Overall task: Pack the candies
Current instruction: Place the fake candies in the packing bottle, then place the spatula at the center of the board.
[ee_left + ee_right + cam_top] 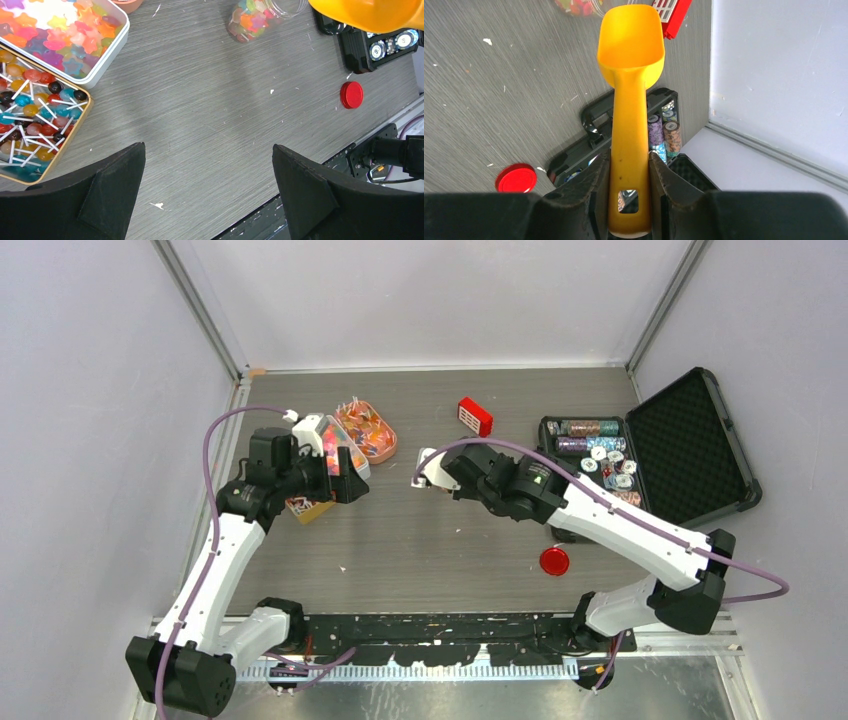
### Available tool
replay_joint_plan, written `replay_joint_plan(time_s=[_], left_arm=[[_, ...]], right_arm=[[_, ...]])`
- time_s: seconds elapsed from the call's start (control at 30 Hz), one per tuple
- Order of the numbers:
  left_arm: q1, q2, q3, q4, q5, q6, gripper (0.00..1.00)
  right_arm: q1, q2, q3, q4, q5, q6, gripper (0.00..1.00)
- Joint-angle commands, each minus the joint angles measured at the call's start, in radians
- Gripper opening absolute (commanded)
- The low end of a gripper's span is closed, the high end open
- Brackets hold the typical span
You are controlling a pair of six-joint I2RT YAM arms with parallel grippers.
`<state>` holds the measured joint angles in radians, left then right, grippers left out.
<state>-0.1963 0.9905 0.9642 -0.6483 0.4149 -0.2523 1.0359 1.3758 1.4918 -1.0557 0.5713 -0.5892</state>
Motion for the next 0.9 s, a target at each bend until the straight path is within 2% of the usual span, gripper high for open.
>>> replay_joint_plan(time_s=[0.0,0.13,0.27,0.5,0.63,0.77,0.87], left_arm=[[0.000,-0.020,-0.001,0.009,-0.011,0.021,1.00],[0.000,-0.019,-0.001,0.007,-0.011,0.021,1.00],[-0.001,-0.020,0.002,0.002,-0.024,0.019,1.00],[-0.001,-0.025,0.004,-0.001,-0.030,0.020,1.00],[0.000,-0.026,0.004,0.000,-0.031,0.019,1.00],[0.000,-0.031,0.000,0.002,-0.029,0.020,1.00],[-0.001,-0.031,-0.002,0.004,-0.029,0.019,1.00]], right_arm=[[0.010,0.000,0.043,-0.043,0.063,-0.093,0.00],[0.012,-0.030,0.035,-0.010,0.089,-0.040,0.00],[0.012,-0.060,0.053,-0.026,0.120,0.097,0.00],[0.006,-0.064,-0.055,-0.026,0.329,0.483,0.00],[-0.015,-0.050,-0.130,0.043,0.319,0.647,0.00],[-0.049,-0.053,-0.241,0.175,0.304,0.727,0.00],[-0.120,-0.045,-0.311,0.282,0.228,0.808,0.00]])
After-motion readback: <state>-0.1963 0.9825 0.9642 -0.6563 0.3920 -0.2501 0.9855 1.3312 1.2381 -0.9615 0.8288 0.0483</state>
